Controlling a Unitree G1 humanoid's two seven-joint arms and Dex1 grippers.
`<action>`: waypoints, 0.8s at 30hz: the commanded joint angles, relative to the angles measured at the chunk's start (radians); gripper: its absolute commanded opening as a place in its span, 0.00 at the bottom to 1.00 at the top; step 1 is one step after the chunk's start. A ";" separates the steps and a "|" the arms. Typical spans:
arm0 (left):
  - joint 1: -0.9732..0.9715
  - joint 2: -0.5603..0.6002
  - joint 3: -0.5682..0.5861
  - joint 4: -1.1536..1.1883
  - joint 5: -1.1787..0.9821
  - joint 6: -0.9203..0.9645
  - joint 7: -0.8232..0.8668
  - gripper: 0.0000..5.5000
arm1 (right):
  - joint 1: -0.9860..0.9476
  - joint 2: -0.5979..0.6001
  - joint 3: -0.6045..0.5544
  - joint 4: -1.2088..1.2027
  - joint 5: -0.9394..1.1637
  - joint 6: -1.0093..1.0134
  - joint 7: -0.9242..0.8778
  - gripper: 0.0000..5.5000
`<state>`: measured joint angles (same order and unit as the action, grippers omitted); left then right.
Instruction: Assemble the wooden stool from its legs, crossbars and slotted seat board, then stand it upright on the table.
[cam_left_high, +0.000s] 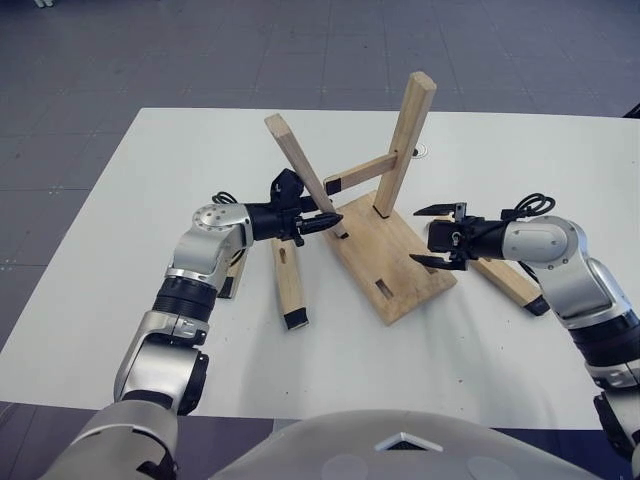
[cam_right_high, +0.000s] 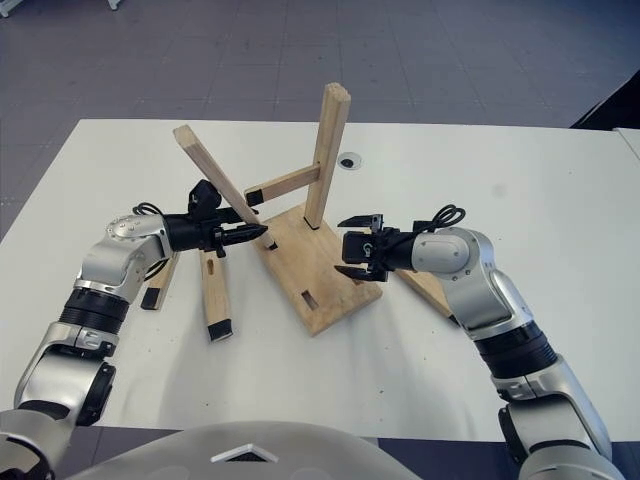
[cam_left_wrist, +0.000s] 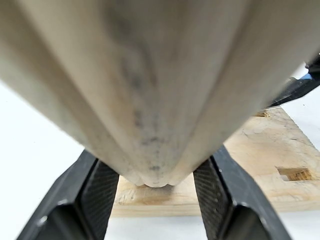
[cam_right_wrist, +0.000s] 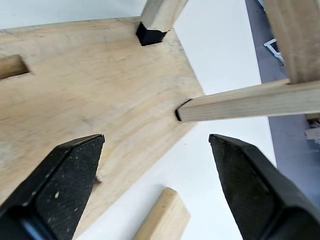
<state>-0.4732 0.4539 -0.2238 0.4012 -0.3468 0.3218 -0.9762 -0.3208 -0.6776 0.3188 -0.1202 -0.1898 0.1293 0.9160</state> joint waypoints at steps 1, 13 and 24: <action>0.095 0.023 -0.099 0.085 0.123 0.088 0.004 0.38 | -0.071 0.051 -0.075 0.063 0.032 0.096 -0.068 0.70; 0.075 0.038 -0.159 0.102 0.198 -0.011 0.049 0.38 | -0.561 0.268 -0.143 0.908 0.015 -0.031 -0.380 0.70; 0.099 0.030 -0.124 0.101 0.123 0.054 0.056 0.38 | -0.640 0.295 -0.124 1.142 -0.018 -0.202 -0.383 0.70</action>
<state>-0.4967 0.4582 -0.2883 0.4150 -0.3216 0.2280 -0.9361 -0.9348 -0.3768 0.1898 1.0022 -0.1942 -0.0574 0.5233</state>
